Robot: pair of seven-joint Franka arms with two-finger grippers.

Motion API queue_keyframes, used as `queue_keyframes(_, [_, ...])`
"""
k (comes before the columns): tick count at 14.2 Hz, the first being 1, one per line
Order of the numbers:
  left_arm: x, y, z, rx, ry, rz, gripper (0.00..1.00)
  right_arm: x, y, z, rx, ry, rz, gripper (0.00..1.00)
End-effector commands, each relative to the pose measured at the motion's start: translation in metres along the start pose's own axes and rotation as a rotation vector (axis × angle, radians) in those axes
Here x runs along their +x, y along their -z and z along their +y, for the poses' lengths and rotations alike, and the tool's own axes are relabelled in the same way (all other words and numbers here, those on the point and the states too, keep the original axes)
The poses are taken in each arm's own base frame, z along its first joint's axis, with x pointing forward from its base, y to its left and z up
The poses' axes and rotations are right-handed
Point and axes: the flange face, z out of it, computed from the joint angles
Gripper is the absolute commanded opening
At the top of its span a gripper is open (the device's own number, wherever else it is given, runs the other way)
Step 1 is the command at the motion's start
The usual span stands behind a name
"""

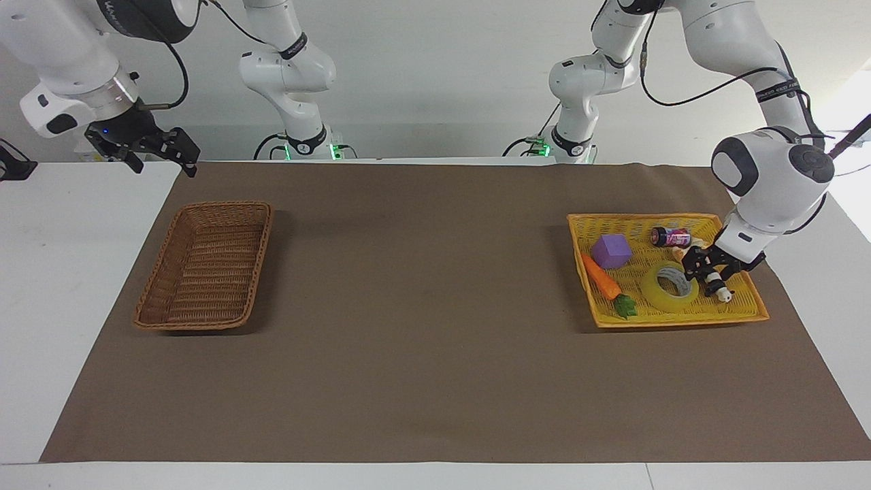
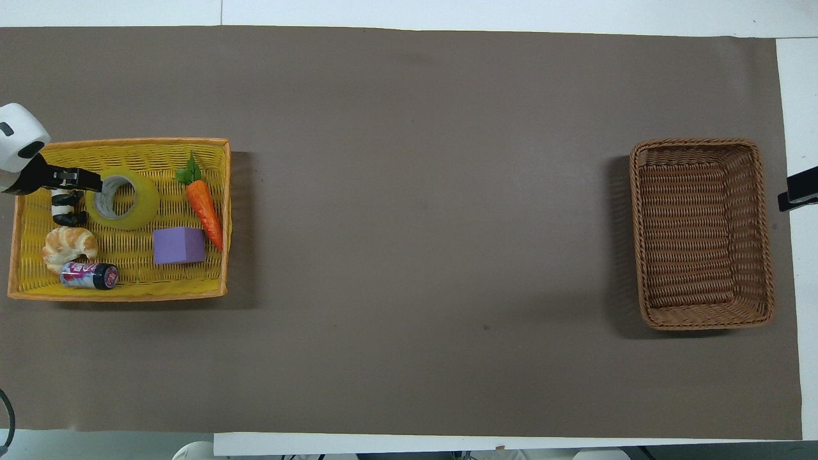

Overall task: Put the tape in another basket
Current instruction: 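Grasp the yellow tape roll with the left gripper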

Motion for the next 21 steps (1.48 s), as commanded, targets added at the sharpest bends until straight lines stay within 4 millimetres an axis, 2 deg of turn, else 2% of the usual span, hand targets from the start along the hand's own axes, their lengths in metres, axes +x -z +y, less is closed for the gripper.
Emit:
queue_keyframes(1, [0.002,-0.011,-0.007,-0.009,-0.005,0.008,0.67,-0.005,0.000,0.001,-0.001,0.022,-0.001,1.00])
queue_keyframes(3, [0.004,-0.024,-0.005,-0.012,-0.009,-0.001,0.66,-0.005,0.000,0.001,-0.001,0.022,-0.002,1.00])
queue_keyframes(4, [0.002,-0.029,-0.003,-0.015,-0.011,-0.012,0.65,-0.005,0.000,0.001,-0.001,0.022,-0.001,1.00])
queue_keyframes(5, [-0.002,-0.033,-0.002,-0.019,-0.011,-0.023,0.61,-0.005,0.000,0.001,-0.001,0.022,-0.001,1.00])
queue_keyframes(9, [-0.013,-0.056,0.006,-0.022,-0.014,-0.028,0.59,-0.005,0.000,0.001,-0.003,0.022,-0.003,1.00])
queue_keyframes(10, [-0.013,-0.057,0.006,-0.021,-0.014,-0.027,0.58,-0.005,0.000,0.001,-0.001,0.022,-0.001,1.00])
queue_keyframes(14, [-0.012,-0.080,0.007,-0.024,-0.020,-0.030,0.52,-0.005,0.000,0.001,-0.001,0.022,-0.001,1.00])
queue_keyframes(15, [-0.013,-0.080,0.003,-0.025,-0.014,-0.032,0.40,-0.005,0.000,0.001,-0.001,0.022,-0.001,1.00])
queue_keyframes(16, [-0.015,-0.081,0.000,-0.025,-0.009,-0.035,0.21,-0.005,0.000,0.001,-0.001,0.022,-0.001,1.00])
queue_keyframes(18, [-0.015,-0.080,-0.002,-0.026,-0.015,-0.038,0.00,-0.005,0.000,0.001,-0.001,0.022,-0.001,1.00])
queue_keyframes(20, [-0.012,-0.077,-0.001,-0.027,-0.020,-0.041,0.00,-0.005,0.000,0.001,-0.001,0.022,-0.001,1.00])
queue_keyframes(21, [-0.010,-0.068,-0.001,-0.027,-0.019,-0.043,0.00,-0.005,0.000,0.001,-0.001,0.022,-0.001,1.00])
